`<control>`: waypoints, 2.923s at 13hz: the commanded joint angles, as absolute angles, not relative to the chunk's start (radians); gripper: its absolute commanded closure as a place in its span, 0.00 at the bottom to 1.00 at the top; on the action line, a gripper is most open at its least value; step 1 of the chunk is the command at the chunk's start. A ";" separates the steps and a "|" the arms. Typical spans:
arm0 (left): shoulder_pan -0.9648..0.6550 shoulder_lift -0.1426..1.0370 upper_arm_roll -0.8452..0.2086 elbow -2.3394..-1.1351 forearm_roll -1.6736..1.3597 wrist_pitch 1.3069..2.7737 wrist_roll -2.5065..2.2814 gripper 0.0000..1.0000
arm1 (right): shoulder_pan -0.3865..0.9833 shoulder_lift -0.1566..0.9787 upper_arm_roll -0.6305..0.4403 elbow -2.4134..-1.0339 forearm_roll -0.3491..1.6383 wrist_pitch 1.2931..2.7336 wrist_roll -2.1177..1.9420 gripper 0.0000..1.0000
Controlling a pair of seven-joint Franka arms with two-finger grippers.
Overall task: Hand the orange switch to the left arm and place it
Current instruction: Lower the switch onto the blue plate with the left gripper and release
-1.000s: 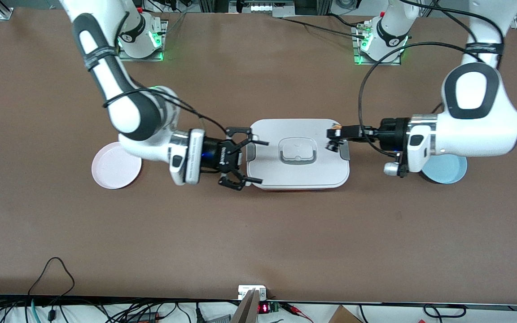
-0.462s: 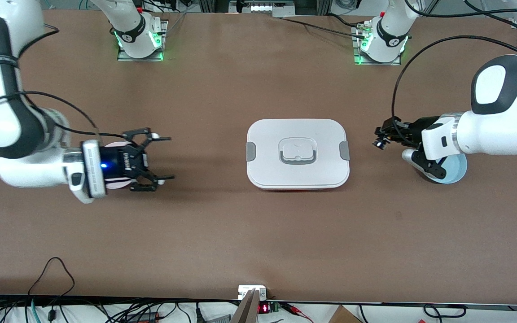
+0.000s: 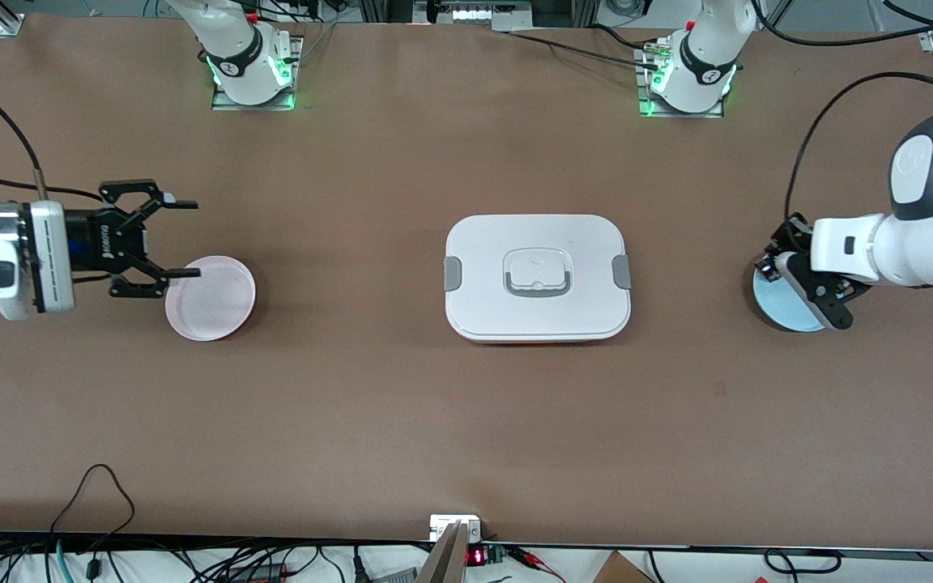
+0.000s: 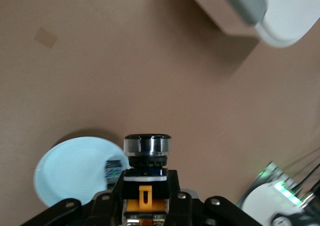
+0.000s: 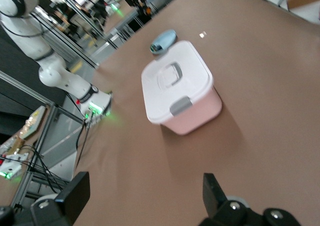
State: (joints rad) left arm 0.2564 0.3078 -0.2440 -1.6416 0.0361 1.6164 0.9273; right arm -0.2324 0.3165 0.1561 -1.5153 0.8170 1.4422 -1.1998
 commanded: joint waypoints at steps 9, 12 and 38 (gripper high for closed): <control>0.531 0.313 -0.252 -2.130 0.158 2.420 1.658 0.75 | -0.155 0.112 0.169 -1.531 0.237 1.494 -0.694 0.00; 0.564 0.379 -0.252 -2.148 0.158 2.519 1.690 0.72 | -0.108 0.072 0.164 -1.545 0.146 1.506 -0.478 0.00; 0.612 0.304 -0.500 -1.577 0.156 1.479 1.122 0.00 | 0.014 0.032 0.089 -1.684 -0.066 1.706 0.011 0.00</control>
State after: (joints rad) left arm 0.6097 0.2955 -0.4531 -1.6634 0.1369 1.5824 1.2545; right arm 0.0180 0.0189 0.0854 -1.7305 -0.0505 1.7318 0.0140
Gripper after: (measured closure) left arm 0.000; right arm 0.000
